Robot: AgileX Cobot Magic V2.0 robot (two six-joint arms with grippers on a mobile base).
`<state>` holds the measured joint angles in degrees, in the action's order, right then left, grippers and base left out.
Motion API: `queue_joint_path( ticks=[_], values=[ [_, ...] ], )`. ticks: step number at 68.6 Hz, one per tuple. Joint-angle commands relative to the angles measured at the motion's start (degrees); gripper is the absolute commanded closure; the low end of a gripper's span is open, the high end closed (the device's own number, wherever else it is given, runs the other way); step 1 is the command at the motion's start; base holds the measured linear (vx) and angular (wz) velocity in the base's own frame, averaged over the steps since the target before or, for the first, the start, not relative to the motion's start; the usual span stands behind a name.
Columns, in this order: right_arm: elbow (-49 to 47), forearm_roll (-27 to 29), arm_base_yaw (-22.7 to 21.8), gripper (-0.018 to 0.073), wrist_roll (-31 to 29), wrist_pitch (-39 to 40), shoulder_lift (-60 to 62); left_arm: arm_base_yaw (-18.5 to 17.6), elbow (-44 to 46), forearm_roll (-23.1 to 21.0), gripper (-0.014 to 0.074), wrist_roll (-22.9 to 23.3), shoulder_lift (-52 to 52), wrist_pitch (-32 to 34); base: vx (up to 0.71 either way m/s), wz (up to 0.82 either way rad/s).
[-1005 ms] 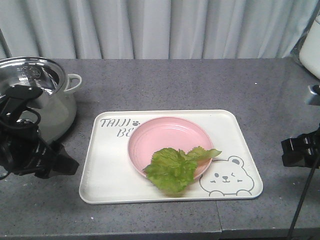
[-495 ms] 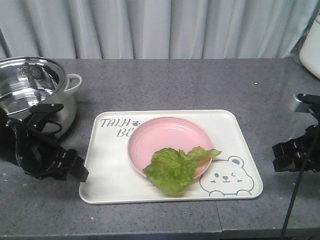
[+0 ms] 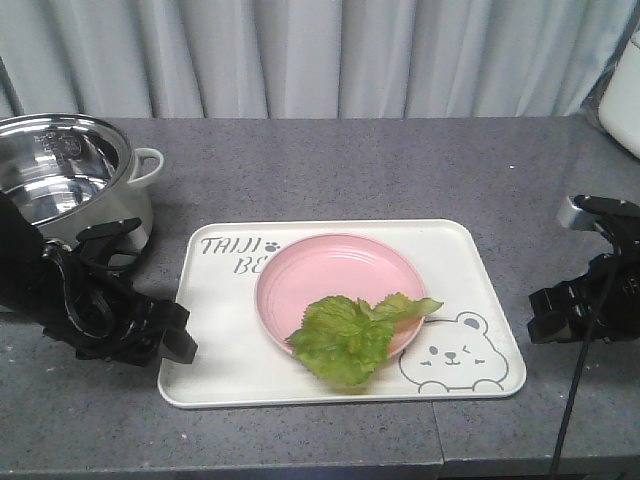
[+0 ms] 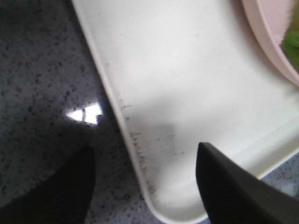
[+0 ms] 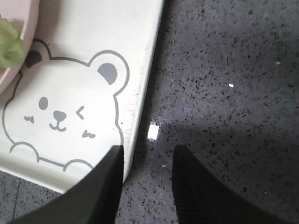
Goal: Transfer vegetables to tray and serve
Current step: 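Move both grippers down to the tray's opposite short edges and grasp them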
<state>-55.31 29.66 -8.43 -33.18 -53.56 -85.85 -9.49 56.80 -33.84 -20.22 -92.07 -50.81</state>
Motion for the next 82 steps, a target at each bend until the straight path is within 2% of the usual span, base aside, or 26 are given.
queue_joint_path(
  ticks=[1, 7, 29, 39, 82],
  values=[
    [-1.6, 3.5, -0.1, 0.0308, -2.1, 1.0, 0.5, -0.1, 1.2, -2.5, 0.0146, 0.5, 1.3, 1.8, 0.0, 0.0],
    [-1.6, 4.8, 0.9, 0.0308, -3.9, 1.4, -0.9, -0.1, 1.2, -2.5, 0.0146, 0.5, 0.8, 1.9, 0.0, 0.0],
    [-1.6, 3.4, 5.0, 0.0308, -3.9, 6.4, -4.3, -0.1, 1.2, -2.6, 0.0146, 0.5, 0.4, 1.8, 0.0, 0.0],
    [-1.6, 2.1, 5.0, 0.0308, -2.8, 7.4, -4.4, -0.1, 1.2, -2.5, 0.0146, 0.5, 0.4, 1.8, 0.0, 0.0],
    [-1.6, 3.2, 5.0, 0.0308, -2.0, 7.0, -4.4, -0.1, 1.2, -2.5, 0.0146, 0.5, 0.4, 2.2, 0.0, 0.0]
  ],
)
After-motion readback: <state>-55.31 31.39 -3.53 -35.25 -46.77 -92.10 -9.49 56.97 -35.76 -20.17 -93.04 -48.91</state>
